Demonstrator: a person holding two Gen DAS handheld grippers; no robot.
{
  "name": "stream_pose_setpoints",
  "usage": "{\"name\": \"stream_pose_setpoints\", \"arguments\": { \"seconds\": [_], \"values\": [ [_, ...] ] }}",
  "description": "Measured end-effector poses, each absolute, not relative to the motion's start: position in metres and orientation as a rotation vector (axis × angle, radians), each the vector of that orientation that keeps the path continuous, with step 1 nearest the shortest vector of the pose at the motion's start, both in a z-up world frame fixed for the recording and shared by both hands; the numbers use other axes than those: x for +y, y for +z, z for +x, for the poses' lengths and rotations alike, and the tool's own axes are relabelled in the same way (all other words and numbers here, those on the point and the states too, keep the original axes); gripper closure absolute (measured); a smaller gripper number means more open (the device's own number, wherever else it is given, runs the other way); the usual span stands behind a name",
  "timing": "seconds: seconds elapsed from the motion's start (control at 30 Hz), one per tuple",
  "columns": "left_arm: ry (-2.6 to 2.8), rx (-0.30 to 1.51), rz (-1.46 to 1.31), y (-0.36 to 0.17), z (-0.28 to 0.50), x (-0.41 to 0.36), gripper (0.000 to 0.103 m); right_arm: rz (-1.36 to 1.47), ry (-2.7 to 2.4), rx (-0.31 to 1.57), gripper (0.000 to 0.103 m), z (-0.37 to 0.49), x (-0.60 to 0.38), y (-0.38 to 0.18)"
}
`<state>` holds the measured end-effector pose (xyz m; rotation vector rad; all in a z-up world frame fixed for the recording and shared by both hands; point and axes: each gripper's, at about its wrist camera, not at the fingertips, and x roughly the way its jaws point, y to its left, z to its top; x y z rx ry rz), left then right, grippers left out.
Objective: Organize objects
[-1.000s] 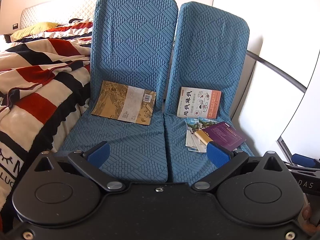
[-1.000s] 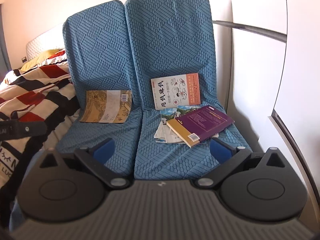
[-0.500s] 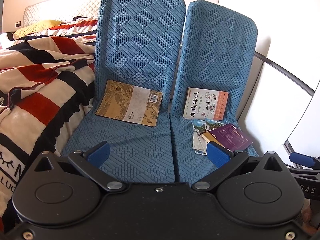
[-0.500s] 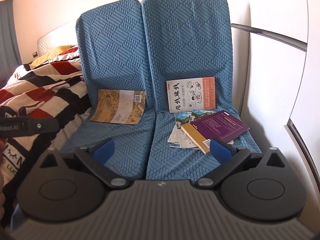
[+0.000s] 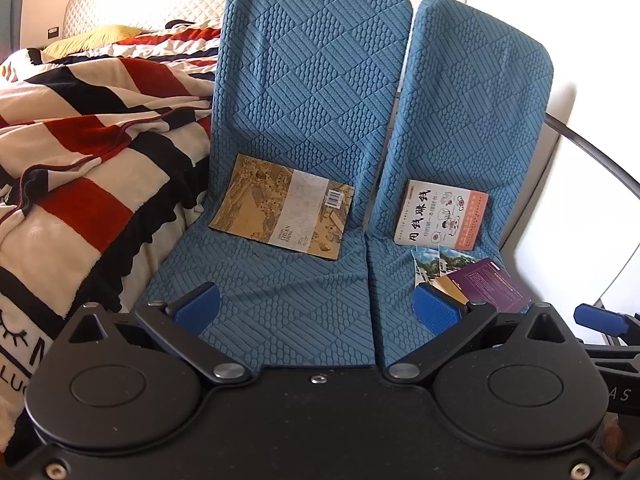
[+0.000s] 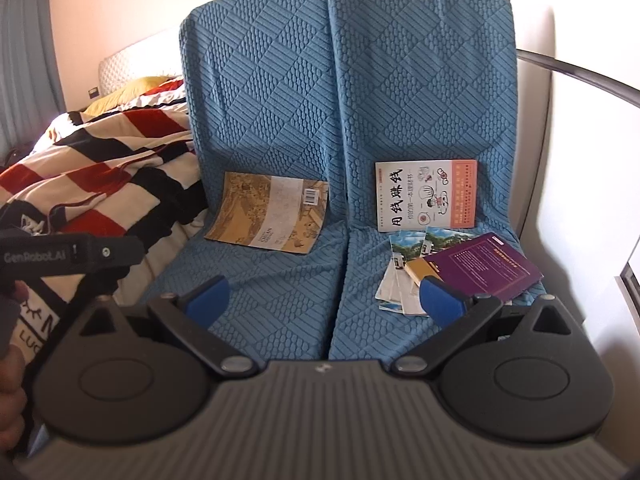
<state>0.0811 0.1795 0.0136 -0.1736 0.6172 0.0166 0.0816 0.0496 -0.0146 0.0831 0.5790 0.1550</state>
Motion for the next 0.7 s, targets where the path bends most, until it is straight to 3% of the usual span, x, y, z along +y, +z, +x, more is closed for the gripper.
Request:
{"name": "stream_pose_setpoints", "arguments": {
  "seconds": [0.7],
  "values": [
    [0.058,0.662,-0.222,-0.021,0.17,0.235,0.0,0.05,0.179,0.652,0.0,0.159,0.09,-0.038]
  ]
}}
